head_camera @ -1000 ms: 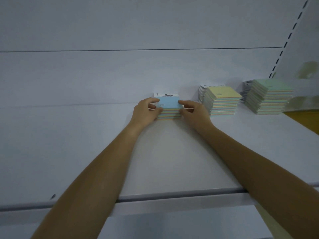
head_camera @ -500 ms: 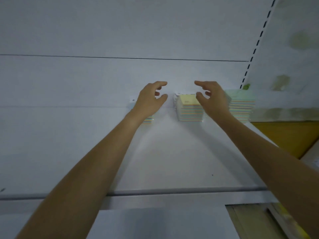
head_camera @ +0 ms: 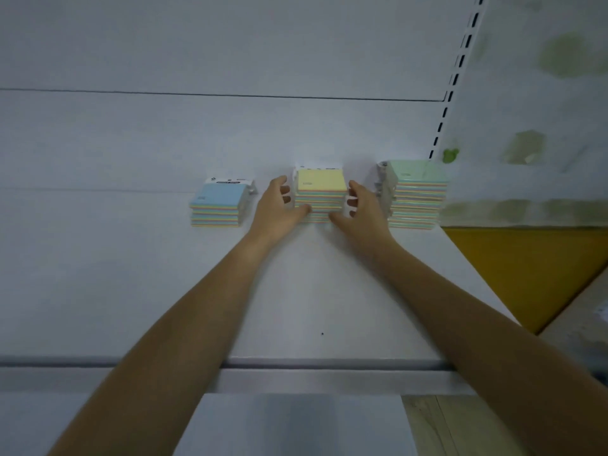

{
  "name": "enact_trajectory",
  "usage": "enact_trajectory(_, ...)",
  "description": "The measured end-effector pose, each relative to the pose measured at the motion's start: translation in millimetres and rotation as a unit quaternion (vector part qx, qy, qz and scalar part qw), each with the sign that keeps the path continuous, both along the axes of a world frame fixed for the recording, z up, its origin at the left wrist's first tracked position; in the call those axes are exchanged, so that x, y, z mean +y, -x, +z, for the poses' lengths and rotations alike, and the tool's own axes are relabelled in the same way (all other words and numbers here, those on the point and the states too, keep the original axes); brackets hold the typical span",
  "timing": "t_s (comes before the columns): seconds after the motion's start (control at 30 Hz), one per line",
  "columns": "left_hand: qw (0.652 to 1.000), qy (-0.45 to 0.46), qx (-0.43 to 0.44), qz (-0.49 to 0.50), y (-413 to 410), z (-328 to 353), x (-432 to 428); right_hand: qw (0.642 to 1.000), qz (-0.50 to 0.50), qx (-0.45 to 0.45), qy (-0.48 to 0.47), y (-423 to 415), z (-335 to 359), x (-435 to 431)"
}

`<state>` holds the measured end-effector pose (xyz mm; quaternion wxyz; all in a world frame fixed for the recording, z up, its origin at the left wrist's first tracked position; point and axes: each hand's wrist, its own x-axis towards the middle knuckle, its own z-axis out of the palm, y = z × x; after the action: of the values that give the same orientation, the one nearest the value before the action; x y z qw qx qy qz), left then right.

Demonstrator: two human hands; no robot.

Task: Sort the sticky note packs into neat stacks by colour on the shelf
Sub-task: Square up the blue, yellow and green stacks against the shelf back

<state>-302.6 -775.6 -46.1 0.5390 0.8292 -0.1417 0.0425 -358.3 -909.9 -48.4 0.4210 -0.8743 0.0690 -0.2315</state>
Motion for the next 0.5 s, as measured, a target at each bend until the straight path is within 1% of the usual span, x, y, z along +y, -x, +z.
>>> enact_trajectory(0.1, 0.998, 0.028, -0.061, 0.003, -1.1, 1.5, -4.4, 1.0, 0.008, -0.024, 0.011, -5.1, 1.0, -1.3)
enact_trajectory(0.23, 0.992, -0.005, -0.127, -0.003, -5.4, -2.7, -2.6, 1.0, -0.004, -0.027, 0.008, -8.2, 0.4, -1.6)
enact_trajectory(0.4, 0.99, -0.031, -0.138, -0.018, -11.0, -4.6, -1.6, 0.999, -0.029, -0.03, 0.022, -7.8, -0.2, -3.5)
enact_trajectory(0.5, 0.989, -0.038, -0.141, -0.031, -11.3, -2.8, -1.4, 0.999, -0.028, -0.033, 0.0, -7.0, 0.9, -3.2)
